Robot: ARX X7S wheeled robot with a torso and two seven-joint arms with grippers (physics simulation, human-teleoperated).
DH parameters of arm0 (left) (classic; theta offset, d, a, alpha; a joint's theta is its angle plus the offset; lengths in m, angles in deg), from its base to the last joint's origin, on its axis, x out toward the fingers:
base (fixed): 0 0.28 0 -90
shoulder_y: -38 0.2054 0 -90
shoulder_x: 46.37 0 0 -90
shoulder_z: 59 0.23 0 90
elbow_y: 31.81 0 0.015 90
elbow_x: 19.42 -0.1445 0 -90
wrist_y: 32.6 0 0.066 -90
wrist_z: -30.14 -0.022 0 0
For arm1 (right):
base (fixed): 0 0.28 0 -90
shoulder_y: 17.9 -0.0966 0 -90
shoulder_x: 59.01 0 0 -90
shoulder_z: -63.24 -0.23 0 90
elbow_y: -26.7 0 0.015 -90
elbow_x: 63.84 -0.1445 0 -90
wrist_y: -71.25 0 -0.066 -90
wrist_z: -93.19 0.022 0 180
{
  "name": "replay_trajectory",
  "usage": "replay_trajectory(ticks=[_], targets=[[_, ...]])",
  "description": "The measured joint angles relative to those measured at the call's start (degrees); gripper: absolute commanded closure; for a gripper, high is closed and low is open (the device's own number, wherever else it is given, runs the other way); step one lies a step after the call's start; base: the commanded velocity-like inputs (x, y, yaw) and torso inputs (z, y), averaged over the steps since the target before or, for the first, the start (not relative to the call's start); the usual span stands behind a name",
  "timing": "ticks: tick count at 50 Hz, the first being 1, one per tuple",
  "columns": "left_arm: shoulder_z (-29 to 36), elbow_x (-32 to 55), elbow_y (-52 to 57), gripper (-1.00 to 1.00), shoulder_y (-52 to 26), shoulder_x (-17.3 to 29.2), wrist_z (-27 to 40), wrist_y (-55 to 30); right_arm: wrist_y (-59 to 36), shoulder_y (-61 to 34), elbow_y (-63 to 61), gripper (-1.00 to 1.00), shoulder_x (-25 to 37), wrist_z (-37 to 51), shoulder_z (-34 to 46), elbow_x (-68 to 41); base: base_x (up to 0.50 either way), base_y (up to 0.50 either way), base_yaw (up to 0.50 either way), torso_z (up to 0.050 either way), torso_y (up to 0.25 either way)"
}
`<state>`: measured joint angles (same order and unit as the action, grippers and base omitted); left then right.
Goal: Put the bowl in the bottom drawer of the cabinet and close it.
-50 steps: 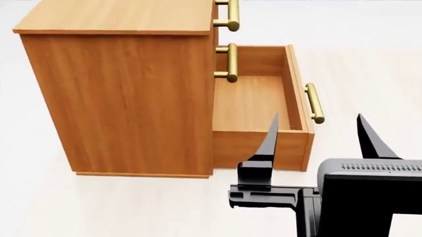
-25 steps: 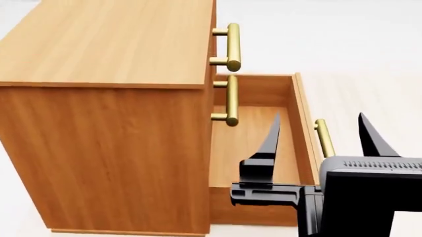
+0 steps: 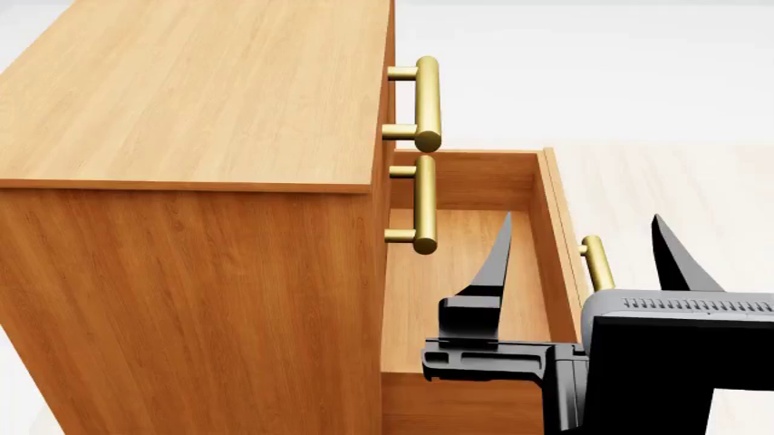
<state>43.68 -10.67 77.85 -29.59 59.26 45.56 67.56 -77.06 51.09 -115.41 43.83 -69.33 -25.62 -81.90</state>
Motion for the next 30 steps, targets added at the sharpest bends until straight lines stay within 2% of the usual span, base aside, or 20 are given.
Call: replay_trajectory(ticks=[15,30], targets=[[0.48,0.24,-0.06,-1.00,-0.08,0.50,0.57,0.20,2.26,0.48,4.78,-1.00,1.31,0.40,1.99,1.58,0.00,0.00,0.00,0.000,0.000],[0.93,0.41,-0.03,-1.00,-0.15,0.95,1.12,0.31,0.04,-3.99,13.18,-1.00,2.36,1.16,4.19,3.15,0.00,0.00,0.00,0.000,0.000]])
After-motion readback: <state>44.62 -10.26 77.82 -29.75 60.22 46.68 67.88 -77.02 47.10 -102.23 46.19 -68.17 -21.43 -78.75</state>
